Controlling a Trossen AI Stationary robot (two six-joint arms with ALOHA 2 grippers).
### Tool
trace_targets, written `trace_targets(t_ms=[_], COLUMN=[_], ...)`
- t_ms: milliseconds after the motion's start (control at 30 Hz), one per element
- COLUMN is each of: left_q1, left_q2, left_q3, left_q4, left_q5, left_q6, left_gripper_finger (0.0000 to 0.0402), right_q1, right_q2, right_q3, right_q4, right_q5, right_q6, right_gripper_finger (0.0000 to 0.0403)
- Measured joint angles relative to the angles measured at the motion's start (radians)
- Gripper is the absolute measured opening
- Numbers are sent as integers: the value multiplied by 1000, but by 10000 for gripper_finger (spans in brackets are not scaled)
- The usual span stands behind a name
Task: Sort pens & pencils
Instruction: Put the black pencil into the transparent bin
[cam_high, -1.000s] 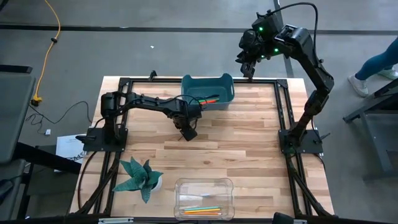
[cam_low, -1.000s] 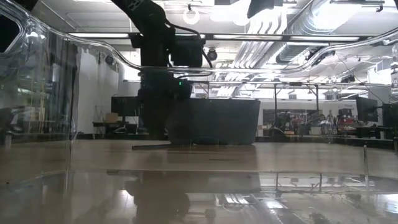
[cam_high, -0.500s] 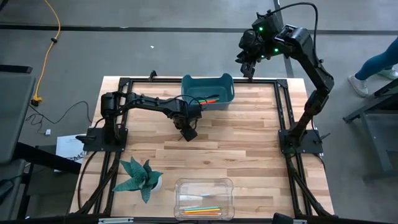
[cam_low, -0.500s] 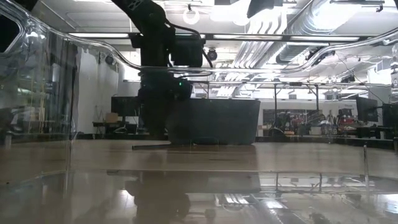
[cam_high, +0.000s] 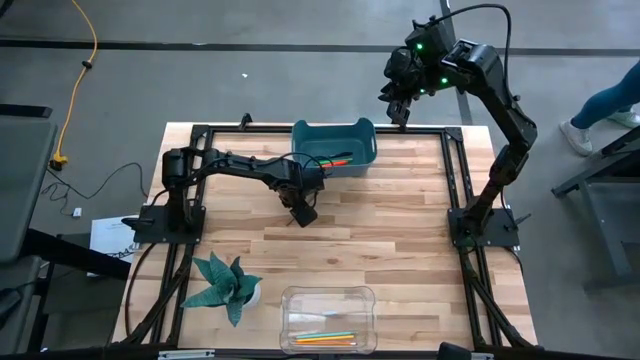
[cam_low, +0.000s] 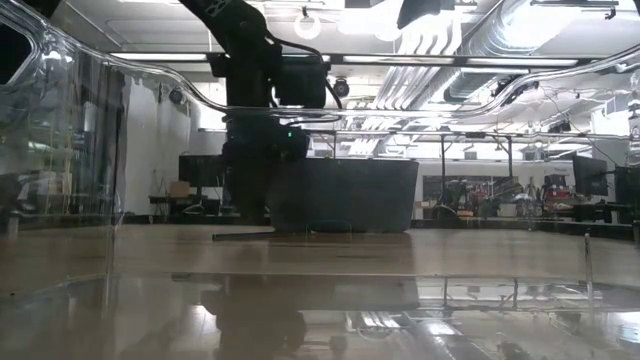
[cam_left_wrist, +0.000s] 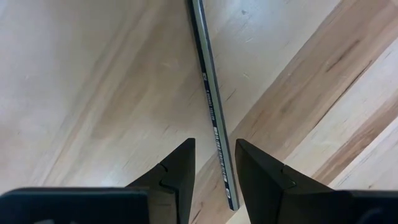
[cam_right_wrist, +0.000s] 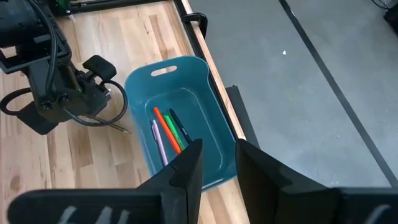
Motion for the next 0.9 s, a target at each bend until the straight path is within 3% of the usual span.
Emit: trace_targets(t_ms=[900], left_q1=[-6], left_q2=[58], left_q3=[1], left_q4=[49], left_q5=[33], left_q6=[-9], left_gripper_finger=[104], right_q1=[0], right_q2=[0], right_q3=[0], right_q4=[3], right_q5=[-6], right_q6=[0], right_gripper_finger=[85])
